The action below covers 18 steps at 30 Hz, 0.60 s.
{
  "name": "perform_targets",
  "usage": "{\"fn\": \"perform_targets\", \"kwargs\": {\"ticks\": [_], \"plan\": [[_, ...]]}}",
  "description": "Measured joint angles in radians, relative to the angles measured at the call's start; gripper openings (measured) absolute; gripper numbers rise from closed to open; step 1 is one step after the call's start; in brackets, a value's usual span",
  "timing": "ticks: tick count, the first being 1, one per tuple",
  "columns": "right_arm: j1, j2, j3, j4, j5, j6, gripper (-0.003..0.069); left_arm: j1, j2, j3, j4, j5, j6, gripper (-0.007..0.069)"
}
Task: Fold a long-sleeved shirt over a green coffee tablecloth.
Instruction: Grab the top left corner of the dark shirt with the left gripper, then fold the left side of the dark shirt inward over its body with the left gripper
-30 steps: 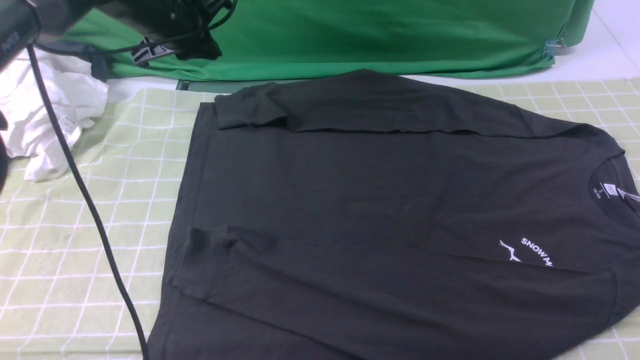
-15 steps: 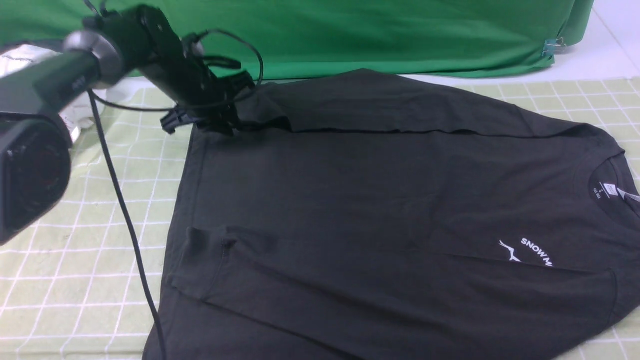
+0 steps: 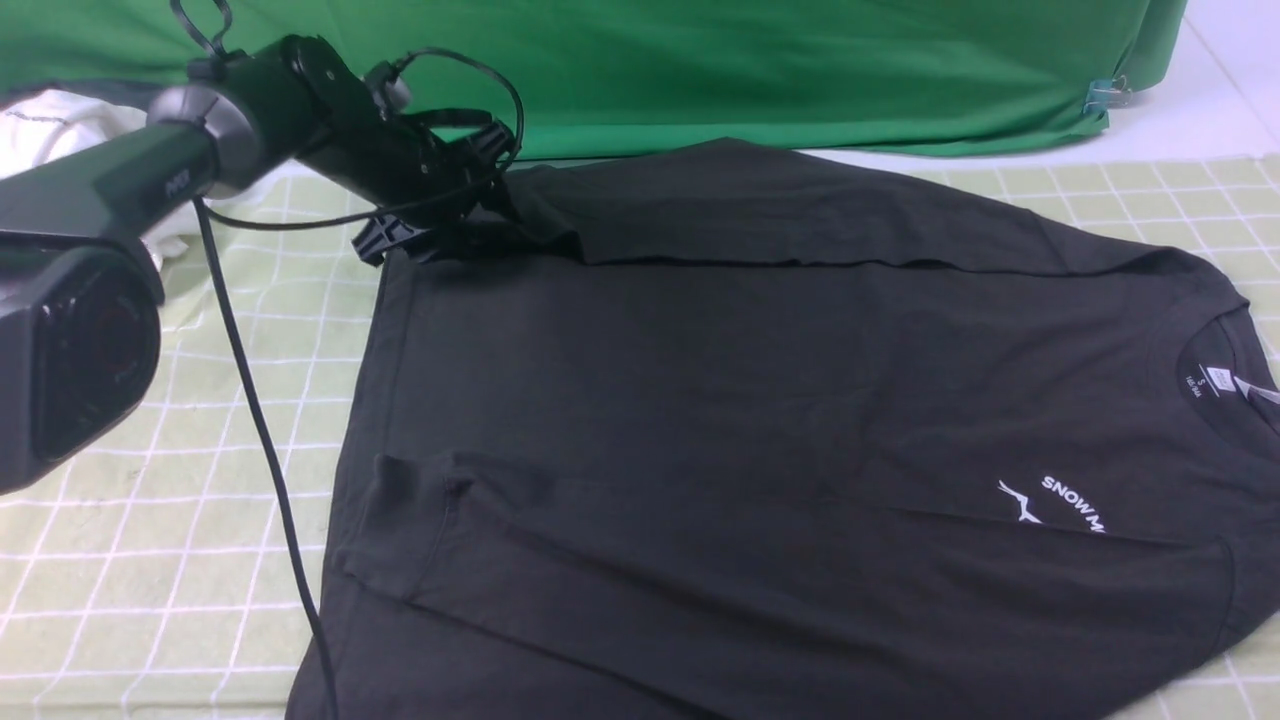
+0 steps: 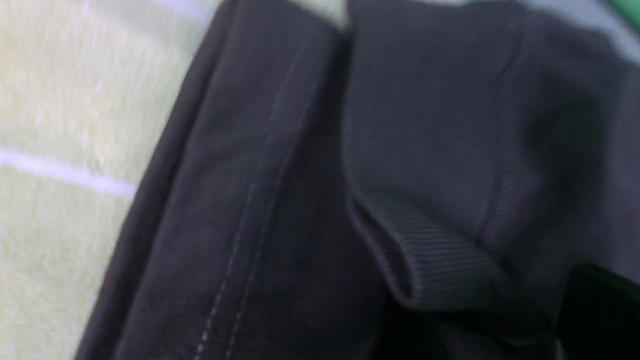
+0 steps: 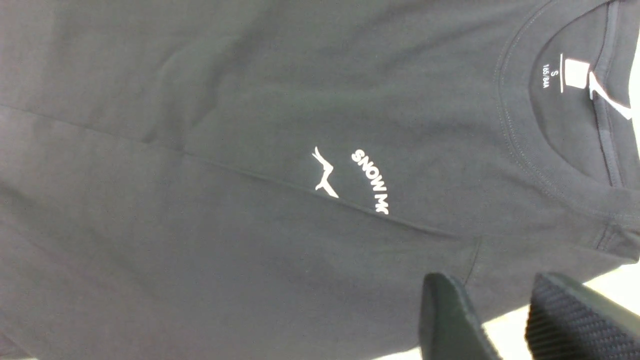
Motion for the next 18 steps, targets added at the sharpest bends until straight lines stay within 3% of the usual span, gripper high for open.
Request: {"fn": "perform_targets", "kwargs": {"ticks": [3, 8, 12, 14, 18], "plan": [[0.000, 0.000, 0.000, 0.000, 0.000, 0.000, 0.0238, -0.003, 0.002, 0.000, -0.004, -0.002, -0.003, 0.0393], [0.000, 0.000, 0.000, 0.000, 0.000, 0.000, 0.0238, -0.005, 0.008, 0.000, -0.010, -0.033, -0.029, 0.0300], [0.000, 0.000, 0.000, 0.000, 0.000, 0.000, 0.0238, -0.005, 0.013, 0.000, -0.010, -0.068, -0.049, 0.0105], [0.000, 0.000, 0.000, 0.000, 0.004, 0.000, 0.0238, -0.006, 0.011, 0.000, -0.022, -0.068, -0.049, 0.0043], [0.000, 0.000, 0.000, 0.000, 0.011, 0.000, 0.0238, -0.015, -0.026, 0.000, -0.039, -0.042, -0.047, 0.0037]]}}
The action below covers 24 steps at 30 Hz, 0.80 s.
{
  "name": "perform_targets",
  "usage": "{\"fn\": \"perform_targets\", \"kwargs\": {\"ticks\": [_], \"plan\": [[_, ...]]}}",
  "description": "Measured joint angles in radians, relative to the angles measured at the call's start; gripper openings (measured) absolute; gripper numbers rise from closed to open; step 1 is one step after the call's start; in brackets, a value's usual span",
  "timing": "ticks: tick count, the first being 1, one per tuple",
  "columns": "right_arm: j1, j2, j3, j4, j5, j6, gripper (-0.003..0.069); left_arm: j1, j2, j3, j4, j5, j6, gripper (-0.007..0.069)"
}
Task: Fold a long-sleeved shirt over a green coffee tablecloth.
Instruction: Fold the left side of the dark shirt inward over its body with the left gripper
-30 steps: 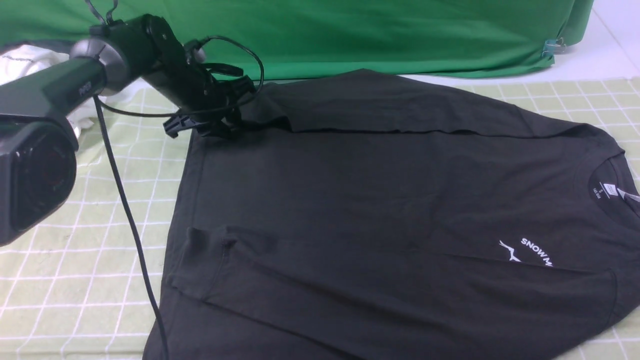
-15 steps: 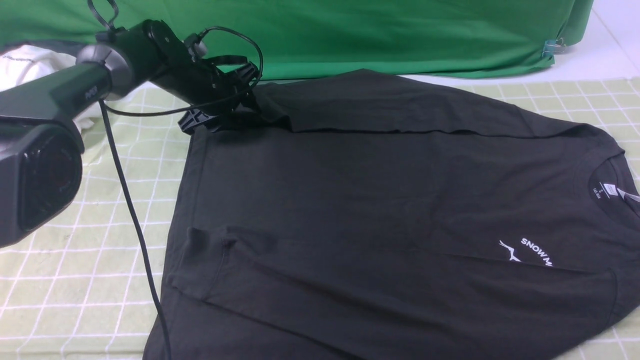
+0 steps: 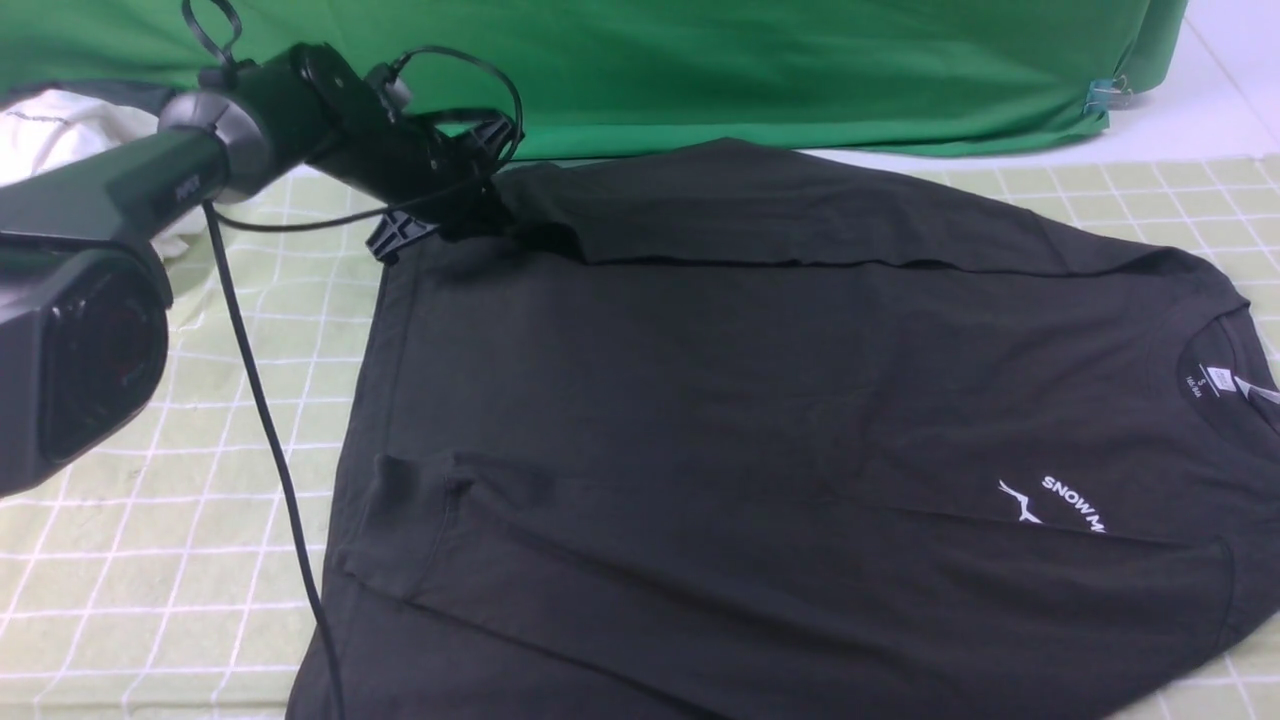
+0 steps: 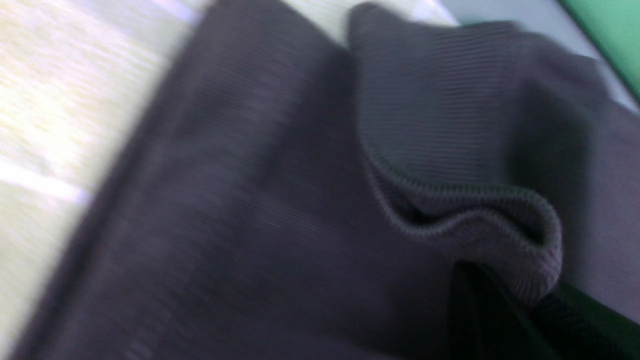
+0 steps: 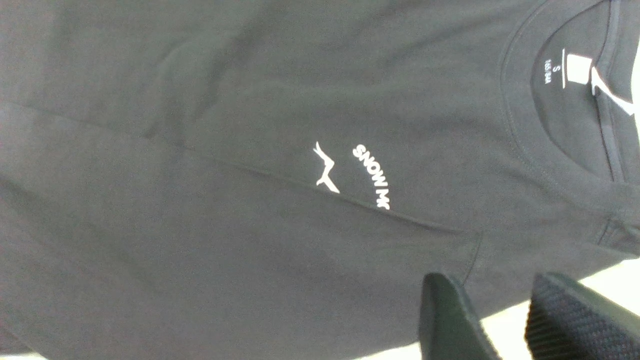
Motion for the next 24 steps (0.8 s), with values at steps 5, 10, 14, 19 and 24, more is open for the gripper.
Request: {"fn": "perform_targets", "kwargs": {"ticks": [5, 10, 14, 19, 24], "plan": [[0.000, 0.000, 0.000, 0.000, 0.004, 0.000, 0.0238, -0.025, -0.144, 0.000, -0.006, 0.058, 0.008, 0.0037], [0.000, 0.000, 0.000, 0.000, 0.056, 0.000, 0.0238, -0.053, -0.284, 0.000, 0.009, 0.130, 0.005, 0.0037], [0.000, 0.000, 0.000, 0.000, 0.086, 0.000, 0.0238, -0.086, -0.362, 0.003, 0.151, 0.269, 0.001, 0.0037], [0.000, 0.000, 0.000, 0.000, 0.104, 0.000, 0.0238, -0.151, -0.449, 0.119, 0.350, 0.366, -0.022, 0.0037], [0.000, 0.000, 0.000, 0.000, 0.109, 0.000, 0.0238, -0.182, -0.539, 0.275, 0.424, 0.337, -0.025, 0.0037]]}}
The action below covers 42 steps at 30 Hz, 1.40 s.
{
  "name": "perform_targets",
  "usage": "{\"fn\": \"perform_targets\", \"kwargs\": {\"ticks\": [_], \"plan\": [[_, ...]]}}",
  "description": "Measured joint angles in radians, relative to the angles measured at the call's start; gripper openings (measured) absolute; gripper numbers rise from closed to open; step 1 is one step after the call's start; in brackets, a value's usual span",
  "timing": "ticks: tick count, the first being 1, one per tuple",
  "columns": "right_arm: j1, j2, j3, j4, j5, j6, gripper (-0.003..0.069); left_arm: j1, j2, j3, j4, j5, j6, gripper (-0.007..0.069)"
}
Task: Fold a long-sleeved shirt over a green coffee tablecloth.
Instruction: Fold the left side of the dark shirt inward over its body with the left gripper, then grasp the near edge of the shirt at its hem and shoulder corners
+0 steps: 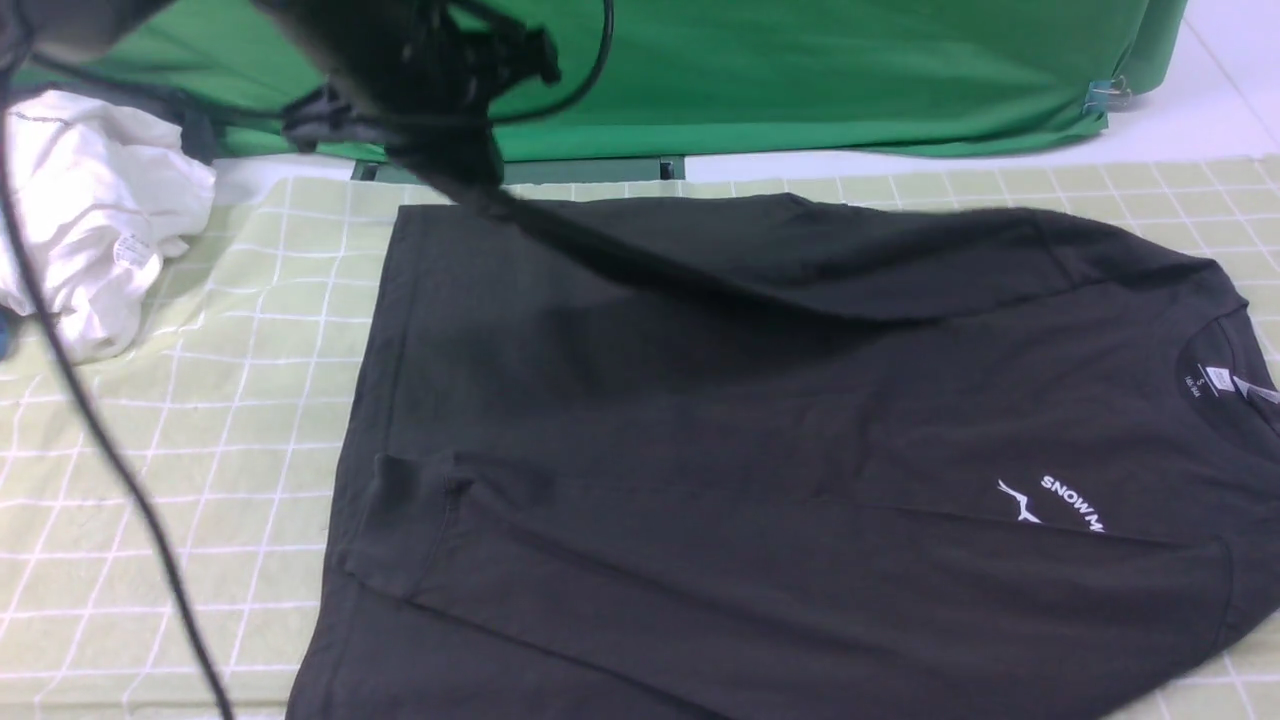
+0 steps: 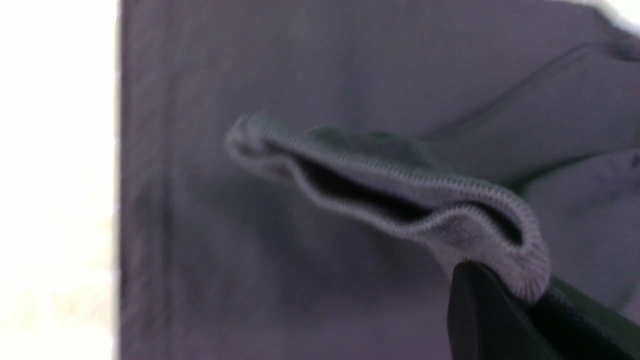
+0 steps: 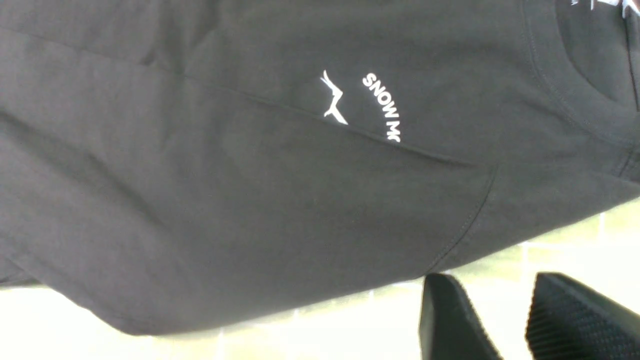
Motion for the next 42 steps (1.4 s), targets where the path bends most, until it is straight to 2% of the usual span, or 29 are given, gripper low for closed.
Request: {"fn": "perform_targets", "kwargs": {"ticks": [5, 10, 16, 19, 24, 27, 33, 36, 39, 42], "plan": [[0.000, 0.000, 0.000, 0.000, 0.000, 0.000, 0.0238, -0.001, -0.095, 0.230, 0.024, -0.055, -0.002, 0.0037], [0.000, 0.000, 0.000, 0.000, 0.000, -0.001, 0.0238, -0.001, -0.128, 0.463, -0.005, -0.210, -0.003, 0.0037], [0.000, 0.000, 0.000, 0.000, -0.019, 0.001, 0.0238, -0.001, -0.117, 0.590, -0.018, -0.297, -0.029, 0.0044], [0.000, 0.000, 0.000, 0.000, -0.024, 0.010, 0.0238, -0.001, -0.096, 0.617, 0.003, -0.298, -0.050, 0.0073], [0.000, 0.000, 0.000, 0.000, -0.026, 0.020, 0.0245, -0.001, -0.094, 0.612, 0.059, -0.246, -0.053, 0.0204], [0.000, 0.000, 0.000, 0.000, -0.028, 0.024, 0.0248, -0.001, -0.119, 0.557, 0.134, -0.156, -0.054, 0.0348], [0.000, 0.000, 0.000, 0.000, -0.030, 0.008, 0.0248, -0.001, -0.226, 0.398, 0.224, 0.012, -0.054, 0.0544], [0.000, 0.000, 0.000, 0.000, -0.030, -0.001, 0.0248, -0.001, -0.290, 0.373, 0.216, 0.083, -0.042, 0.0581], [0.000, 0.000, 0.000, 0.000, -0.030, -0.004, 0.0248, -0.001, -0.336, 0.407, 0.195, 0.152, -0.031, 0.0584], [0.000, 0.000, 0.000, 0.000, -0.031, -0.012, 0.0248, -0.001, -0.372, 0.527, 0.152, 0.188, -0.026, 0.0577]]}}
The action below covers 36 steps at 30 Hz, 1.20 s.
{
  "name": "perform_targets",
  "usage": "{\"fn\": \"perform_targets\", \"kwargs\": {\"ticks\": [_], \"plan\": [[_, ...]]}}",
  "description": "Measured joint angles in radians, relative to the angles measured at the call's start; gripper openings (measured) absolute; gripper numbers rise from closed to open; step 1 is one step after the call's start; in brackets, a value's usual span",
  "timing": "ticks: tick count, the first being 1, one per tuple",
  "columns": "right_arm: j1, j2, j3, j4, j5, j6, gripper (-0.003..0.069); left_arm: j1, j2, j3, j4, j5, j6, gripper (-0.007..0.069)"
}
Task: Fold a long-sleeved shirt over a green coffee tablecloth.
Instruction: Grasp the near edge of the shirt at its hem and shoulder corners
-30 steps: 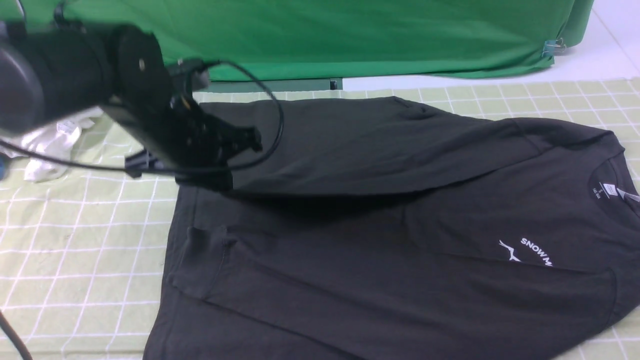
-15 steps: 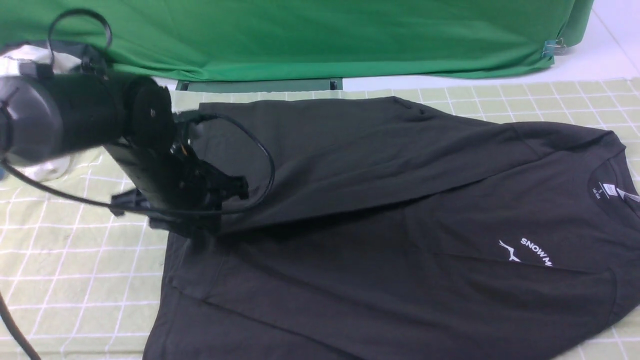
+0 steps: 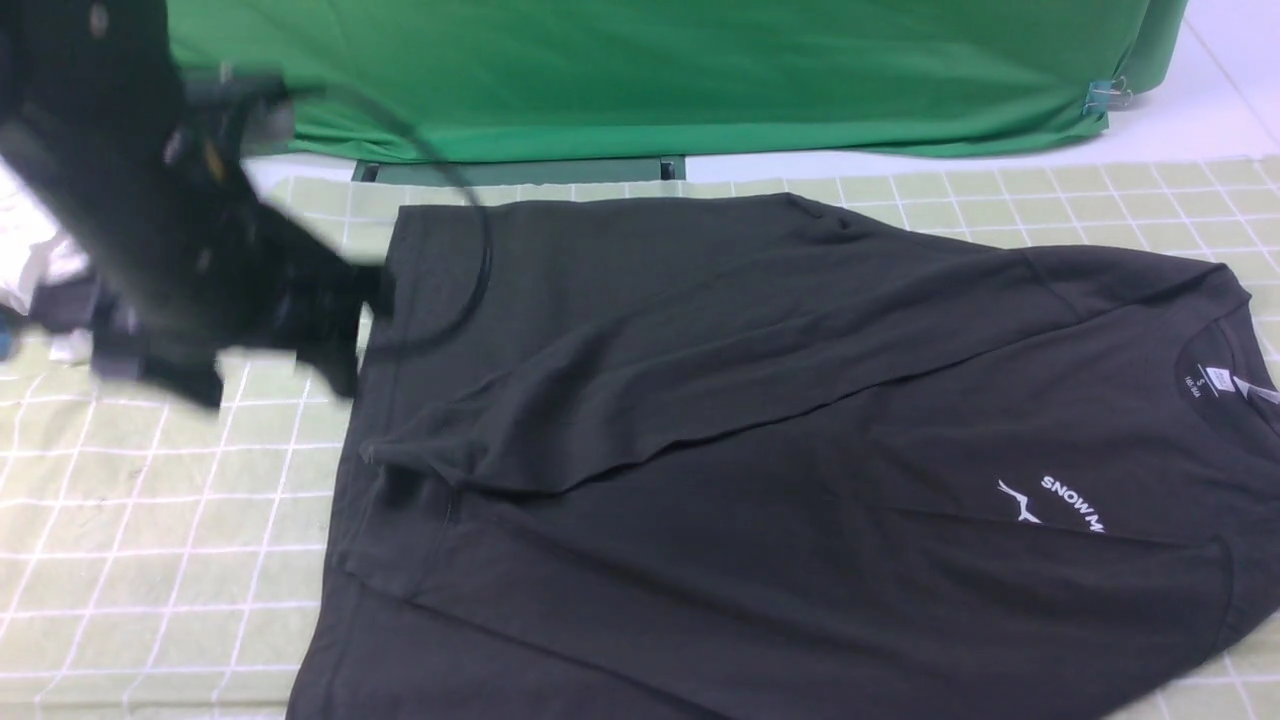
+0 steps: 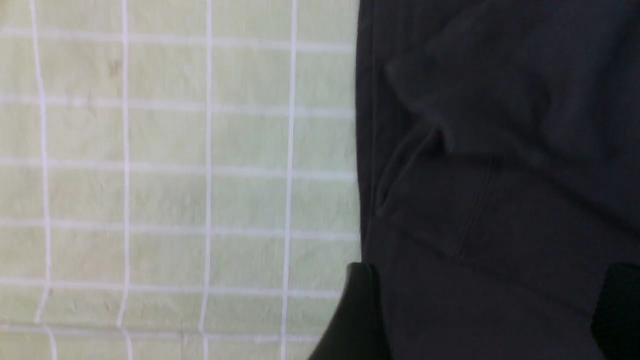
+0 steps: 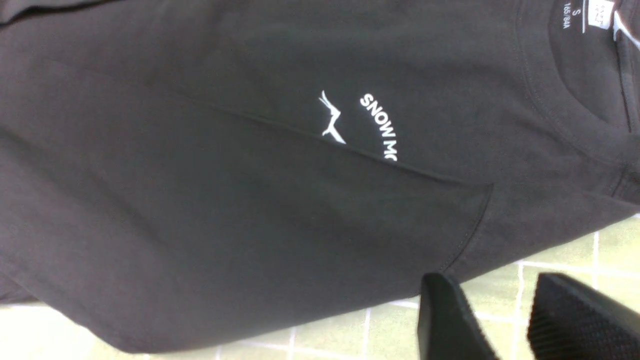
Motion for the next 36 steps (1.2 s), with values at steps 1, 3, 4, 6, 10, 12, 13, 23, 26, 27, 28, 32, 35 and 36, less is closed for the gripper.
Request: {"fn": "perform_targets", "kwargs": {"ticks": [1, 3, 4, 6, 10, 12, 13, 23, 26, 27, 28, 32, 35, 36], "plan": [[0.000, 0.000, 0.000, 0.000, 0.000, -0.005, 0.0248, 0.000, -0.010, 0.049, -0.019, 0.001, 0.001, 0.0571], [0.000, 0.000, 0.000, 0.000, 0.000, -0.012, 0.0248, 0.000, -0.022, 0.155, -0.068, -0.007, 0.009, 0.0561], [0.000, 0.000, 0.000, 0.000, 0.000, -0.012, 0.0248, 0.000, -0.022, 0.176, -0.072, -0.009, 0.009, 0.0561], [0.000, 0.000, 0.000, 0.000, 0.000, -0.013, 0.0248, 0.000, -0.025, 0.309, -0.110, -0.069, 0.034, 0.0547], [0.000, 0.000, 0.000, 0.000, 0.000, -0.014, 0.0248, 0.000, -0.026, 0.430, -0.147, -0.158, 0.049, 0.0533], [0.000, 0.000, 0.000, 0.000, 0.000, -0.014, 0.0248, 0.000, -0.026, 0.501, -0.203, -0.233, 0.074, 0.0517], [0.000, 0.000, 0.000, 0.000, 0.000, -0.014, 0.0248, 0.000, -0.026, 0.504, -0.212, -0.238, 0.080, 0.0515], [0.000, 0.000, 0.000, 0.000, -0.015, -0.015, 0.0248, 0.000, -0.027, 0.576, -0.226, -0.317, 0.089, 0.0430], [0.000, 0.000, 0.000, 0.000, -0.019, -0.015, 0.0248, 0.000, -0.021, 0.579, -0.276, -0.372, 0.100, 0.0393], [0.000, 0.000, 0.000, 0.000, -0.021, -0.015, 0.0248, 0.000, -0.014, 0.579, -0.293, -0.379, 0.106, 0.0382], [0.000, 0.000, 0.000, 0.000, -0.025, -0.015, 0.0248, 0.000, 0.000, 0.579, -0.311, -0.388, 0.116, 0.0366], [0.000, 0.000, 0.000, 0.000, -0.033, -0.015, 0.0248, 0.000, 0.050, 0.570, -0.320, -0.371, 0.132, 0.0330], [0.000, 0.000, 0.000, 0.000, -0.034, -0.015, 0.0248, 0.001, 0.062, 0.555, -0.307, -0.354, 0.133, 0.0319], [0.000, 0.000, 0.000, 0.000, -0.034, -0.015, 0.0248, 0.001, 0.065, 0.544, -0.299, -0.337, 0.133, 0.0318]]}}
